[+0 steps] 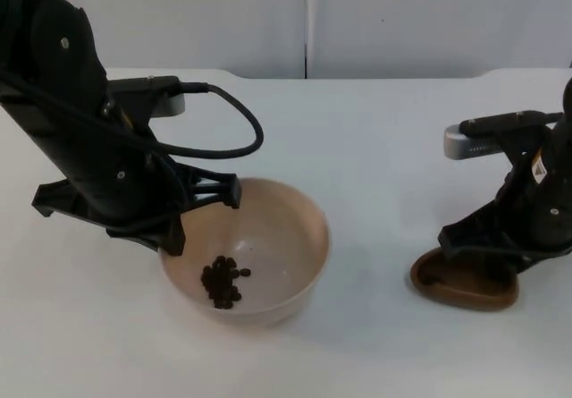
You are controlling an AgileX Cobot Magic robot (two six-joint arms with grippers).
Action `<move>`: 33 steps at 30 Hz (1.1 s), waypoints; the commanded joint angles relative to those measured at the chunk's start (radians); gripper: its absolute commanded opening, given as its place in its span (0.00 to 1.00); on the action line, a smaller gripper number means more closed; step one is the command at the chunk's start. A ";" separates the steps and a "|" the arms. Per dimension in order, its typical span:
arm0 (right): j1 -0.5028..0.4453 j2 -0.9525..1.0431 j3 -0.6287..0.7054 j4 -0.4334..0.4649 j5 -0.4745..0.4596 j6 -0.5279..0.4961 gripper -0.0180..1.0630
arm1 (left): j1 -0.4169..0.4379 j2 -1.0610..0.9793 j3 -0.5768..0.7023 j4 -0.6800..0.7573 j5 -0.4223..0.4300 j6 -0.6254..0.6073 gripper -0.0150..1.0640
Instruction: Pick up the bowl with the left hand and pour the coffee beans from the cup into the bowl with the right hand.
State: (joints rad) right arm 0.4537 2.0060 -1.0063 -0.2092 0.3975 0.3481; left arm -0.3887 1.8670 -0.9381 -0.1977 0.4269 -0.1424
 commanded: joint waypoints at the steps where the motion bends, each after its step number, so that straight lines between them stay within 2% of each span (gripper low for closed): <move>1: -0.005 0.013 0.004 0.002 -0.002 0.006 0.02 | -0.006 -0.002 -0.003 0.007 -0.008 -0.006 0.01; 4: -0.005 0.013 0.004 0.002 -0.002 0.010 0.02 | -0.006 -0.002 -0.003 0.007 -0.007 -0.006 0.01; 7: -0.005 0.013 0.004 0.002 -0.002 0.010 0.02 | -0.006 -0.002 -0.003 0.007 -0.005 -0.006 0.06; 9: -0.005 0.013 0.004 0.002 -0.002 0.010 0.04 | -0.006 -0.002 -0.003 0.007 -0.005 -0.006 0.14; 13: -0.005 0.013 0.004 0.002 -0.002 0.019 0.17 | -0.006 -0.002 -0.003 0.007 -0.005 -0.006 0.46; 14: -0.005 0.013 0.004 0.002 -0.002 0.019 0.17 | -0.006 -0.002 -0.003 0.007 -0.005 -0.006 0.46; 16: -0.005 0.013 0.004 0.002 -0.002 0.024 0.25 | -0.006 -0.002 -0.003 0.007 -0.003 -0.006 0.59; 18: -0.005 0.013 0.004 0.002 -0.004 0.029 0.36 | -0.006 -0.002 -0.003 0.007 -0.003 -0.006 0.67; 19: -0.005 0.013 0.004 0.004 -0.004 0.030 0.42 | -0.006 -0.002 -0.003 0.007 -0.003 -0.006 0.69; 20: -0.005 0.013 0.004 0.004 -0.004 0.030 0.42 | -0.006 -0.002 -0.003 0.007 -0.003 -0.006 0.69; 21: -0.005 0.013 0.004 0.003 -0.004 0.042 0.47 | -0.006 -0.002 -0.003 0.007 -0.003 -0.006 0.71; 22: -0.005 0.013 0.002 0.003 -0.004 0.057 0.56 | -0.006 -0.002 -0.003 0.007 -0.003 -0.006 0.71; 25: -0.005 0.013 0.002 0.003 -0.002 0.059 0.67 | -0.006 -0.008 -0.003 0.007 -0.003 -0.006 0.71; 28: -0.005 0.007 0.002 0.003 0.005 0.059 0.72 | -0.006 -0.023 -0.003 0.007 -0.003 -0.006 0.71; 33: -0.005 -0.056 0.002 0.001 0.022 0.049 0.72 | -0.006 -0.078 -0.003 0.012 -0.005 -0.006 0.71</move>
State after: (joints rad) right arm 0.4537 1.9699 -1.0063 -0.2069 0.4152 0.3990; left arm -0.3900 1.8063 -0.9381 -0.1917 0.4269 -0.1424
